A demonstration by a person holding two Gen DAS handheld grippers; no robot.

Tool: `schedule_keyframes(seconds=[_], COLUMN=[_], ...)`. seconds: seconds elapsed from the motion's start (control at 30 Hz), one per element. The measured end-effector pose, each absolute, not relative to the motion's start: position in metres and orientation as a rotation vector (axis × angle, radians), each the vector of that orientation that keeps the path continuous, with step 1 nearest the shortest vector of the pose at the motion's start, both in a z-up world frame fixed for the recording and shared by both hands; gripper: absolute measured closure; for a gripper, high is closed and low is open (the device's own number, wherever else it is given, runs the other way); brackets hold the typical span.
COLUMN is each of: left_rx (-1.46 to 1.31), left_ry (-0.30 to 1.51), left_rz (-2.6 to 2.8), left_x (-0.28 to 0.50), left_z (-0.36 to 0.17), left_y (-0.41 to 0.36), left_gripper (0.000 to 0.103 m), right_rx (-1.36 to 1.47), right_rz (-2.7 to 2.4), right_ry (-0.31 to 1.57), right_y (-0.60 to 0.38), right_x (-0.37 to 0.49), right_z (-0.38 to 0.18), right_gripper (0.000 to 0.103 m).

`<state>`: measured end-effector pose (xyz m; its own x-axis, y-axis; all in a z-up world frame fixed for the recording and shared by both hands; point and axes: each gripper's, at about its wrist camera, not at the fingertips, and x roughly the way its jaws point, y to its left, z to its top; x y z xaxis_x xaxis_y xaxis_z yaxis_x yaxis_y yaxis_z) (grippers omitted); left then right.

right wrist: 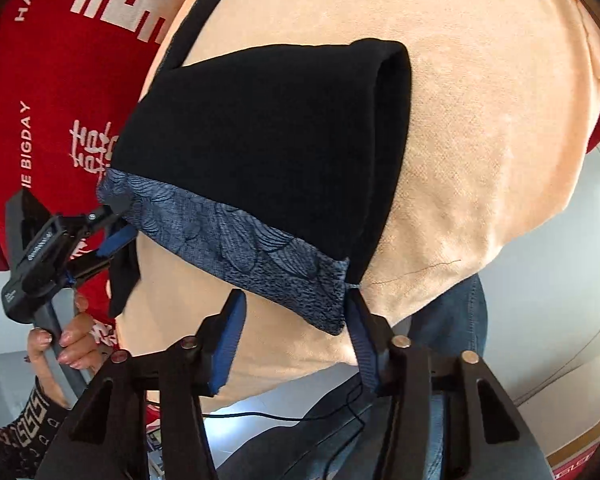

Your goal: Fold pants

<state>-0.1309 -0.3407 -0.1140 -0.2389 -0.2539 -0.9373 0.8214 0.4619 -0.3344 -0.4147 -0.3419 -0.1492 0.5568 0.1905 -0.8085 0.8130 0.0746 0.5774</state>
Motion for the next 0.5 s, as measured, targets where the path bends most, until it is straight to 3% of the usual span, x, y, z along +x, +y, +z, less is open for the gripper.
schedule_keyframes(seconds=[0.13, 0.17, 0.2, 0.23, 0.3, 0.5], left_rx=[0.503, 0.494, 0.482, 0.468, 0.462, 0.393], left_ry=[1.521, 1.537, 1.554, 1.571, 1.609, 1.520], left_rz=[-1.093, -1.091, -1.092, -1.103, -1.119, -1.163], left_x=[-0.147, -0.149, -0.151, -0.153, -0.155, -0.148], left_z=[-0.120, -0.122, -0.124, -0.126, -0.127, -0.073], left_y=[-0.350, -0.351, -0.353, -0.355, -0.359, -0.386], left_gripper=[0.026, 0.026, 0.038, 0.067, 0.091, 0.091], right_rx=[1.457, 1.471, 1.499, 1.532, 1.510, 1.348], right_rz=[-0.497, -0.477, -0.453, -0.418, -0.388, -0.324], right_ry=[0.919, 0.929, 0.938, 0.942, 0.925, 0.853], right_y=[-0.348, -0.350, -0.353, -0.357, -0.367, -0.441], right_x=[-0.413, -0.412, -0.410, -0.408, -0.398, -0.364], right_z=[-0.150, -0.153, -0.157, -0.159, -0.144, -0.069], right_gripper=[0.055, 0.061, 0.091, 0.099, 0.100, 0.100])
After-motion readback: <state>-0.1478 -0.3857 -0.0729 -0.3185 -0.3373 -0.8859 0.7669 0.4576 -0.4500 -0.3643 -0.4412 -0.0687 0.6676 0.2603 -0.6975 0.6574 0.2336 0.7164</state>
